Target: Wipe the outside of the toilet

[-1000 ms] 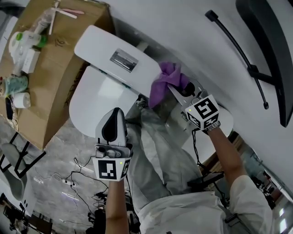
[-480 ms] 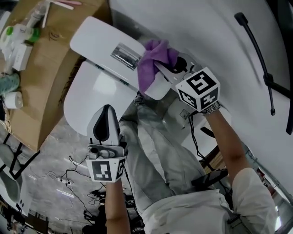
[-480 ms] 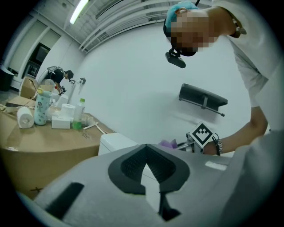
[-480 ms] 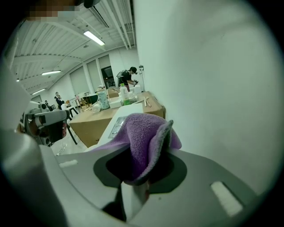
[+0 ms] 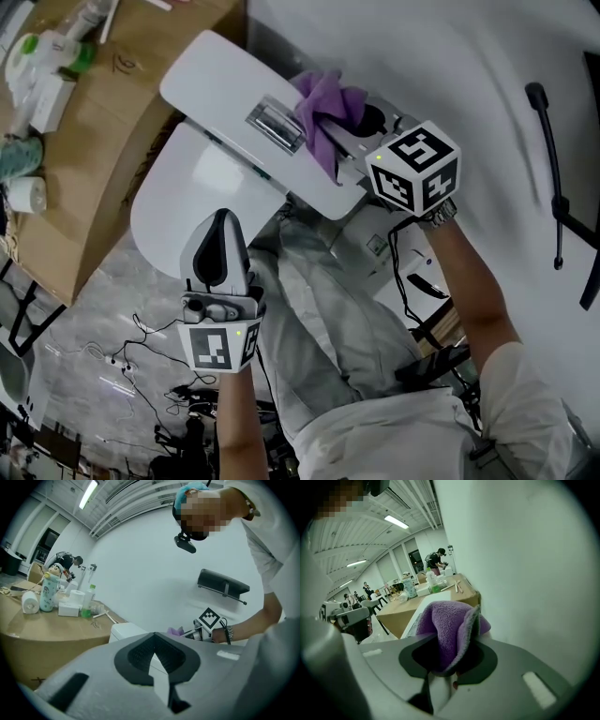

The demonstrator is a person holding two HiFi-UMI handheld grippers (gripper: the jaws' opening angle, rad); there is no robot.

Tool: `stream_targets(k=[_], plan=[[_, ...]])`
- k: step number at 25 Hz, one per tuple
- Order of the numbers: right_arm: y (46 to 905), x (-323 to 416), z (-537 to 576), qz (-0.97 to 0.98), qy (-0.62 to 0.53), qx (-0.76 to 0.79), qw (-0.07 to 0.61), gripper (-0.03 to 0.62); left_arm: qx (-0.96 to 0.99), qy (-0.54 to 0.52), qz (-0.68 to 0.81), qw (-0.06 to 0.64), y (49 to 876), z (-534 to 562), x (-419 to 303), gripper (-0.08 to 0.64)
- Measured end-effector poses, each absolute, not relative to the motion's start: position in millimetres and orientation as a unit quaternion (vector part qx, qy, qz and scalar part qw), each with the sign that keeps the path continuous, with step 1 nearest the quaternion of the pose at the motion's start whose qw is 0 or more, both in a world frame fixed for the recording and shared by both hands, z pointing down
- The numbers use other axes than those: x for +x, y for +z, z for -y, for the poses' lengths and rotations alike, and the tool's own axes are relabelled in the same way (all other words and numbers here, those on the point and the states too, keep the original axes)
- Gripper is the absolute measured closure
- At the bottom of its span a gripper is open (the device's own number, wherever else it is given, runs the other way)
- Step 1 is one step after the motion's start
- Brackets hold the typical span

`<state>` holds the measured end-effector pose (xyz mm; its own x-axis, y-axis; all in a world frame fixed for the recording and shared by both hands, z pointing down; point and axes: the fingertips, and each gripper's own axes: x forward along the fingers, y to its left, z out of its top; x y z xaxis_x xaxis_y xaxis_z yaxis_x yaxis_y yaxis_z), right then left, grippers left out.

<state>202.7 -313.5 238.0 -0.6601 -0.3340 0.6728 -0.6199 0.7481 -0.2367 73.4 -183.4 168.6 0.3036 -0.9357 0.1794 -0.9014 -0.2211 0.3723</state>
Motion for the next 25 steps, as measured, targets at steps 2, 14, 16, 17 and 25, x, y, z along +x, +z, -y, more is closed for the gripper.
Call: stream_targets(k=[2, 14, 16, 17, 25], plan=[[238.5, 198.5, 319.6, 0.884, 0.229, 0.260, 0.315, 0.489, 0.778, -0.043, 0.591, 0.207, 168.9, 186.3, 72.9, 0.554], [236.7, 141.7, 367.0, 0.888, 0.212, 0.250, 0.323, 0.491, 0.755, -0.048, 0.620, 0.209, 170.1, 197.4, 49.0, 0.554], [236.6, 132.4, 373.3, 0.888, 0.210, 0.246, 0.326, 0.491, 0.749, -0.050, 0.627, 0.207, 167.7, 198.4, 44.3, 0.554], [236.6, 128.1, 376.3, 0.888, 0.209, 0.244, 0.329, 0.491, 0.747, -0.051, 0.630, 0.206, 167.1, 199.0, 41.8, 0.554], [234.5, 86.2, 394.6, 0.891, 0.183, 0.235, 0.343, 0.489, 0.731, -0.055, 0.647, 0.209, 171.3, 195.5, 24.9, 0.554]])
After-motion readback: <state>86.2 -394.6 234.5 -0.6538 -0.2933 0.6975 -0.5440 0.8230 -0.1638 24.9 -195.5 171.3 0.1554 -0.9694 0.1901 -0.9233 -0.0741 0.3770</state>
